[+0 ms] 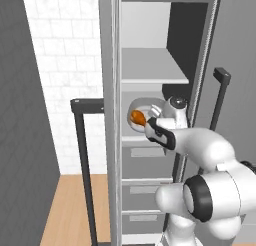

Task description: Take the meat container that has the chicken drumstick and place it on the second highest rack of the freezer. Then take the vegetable container that has the corn and lemon and place it on the highest rack of the freezer.

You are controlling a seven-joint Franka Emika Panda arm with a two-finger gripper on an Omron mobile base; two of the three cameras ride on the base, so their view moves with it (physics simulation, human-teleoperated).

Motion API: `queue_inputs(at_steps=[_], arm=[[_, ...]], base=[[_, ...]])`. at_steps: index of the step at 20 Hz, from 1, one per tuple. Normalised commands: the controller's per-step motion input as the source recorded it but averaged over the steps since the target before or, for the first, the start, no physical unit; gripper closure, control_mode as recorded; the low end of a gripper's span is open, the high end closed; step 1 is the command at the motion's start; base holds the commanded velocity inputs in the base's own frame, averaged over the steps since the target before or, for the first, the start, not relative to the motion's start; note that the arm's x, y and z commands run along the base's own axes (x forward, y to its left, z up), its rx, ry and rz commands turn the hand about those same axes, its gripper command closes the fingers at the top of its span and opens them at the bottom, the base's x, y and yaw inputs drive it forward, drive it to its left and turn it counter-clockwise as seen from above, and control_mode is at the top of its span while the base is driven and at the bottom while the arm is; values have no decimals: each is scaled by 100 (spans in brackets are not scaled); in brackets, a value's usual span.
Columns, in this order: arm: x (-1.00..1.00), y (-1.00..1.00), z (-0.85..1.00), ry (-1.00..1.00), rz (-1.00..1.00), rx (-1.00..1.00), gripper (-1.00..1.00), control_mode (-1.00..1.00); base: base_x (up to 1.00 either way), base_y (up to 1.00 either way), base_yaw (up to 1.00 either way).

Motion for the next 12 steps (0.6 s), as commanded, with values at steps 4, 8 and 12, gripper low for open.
queue_inputs(at_steps=[4,8,12], arm=[[20,1,-53,0,-7,-1,100,-100],[31,5,-37,0,-3,0,100,-100],[83,0,0,0,-7,0,100,-100]], base=[[0,0,0],[0,0,0],[0,0,0]])
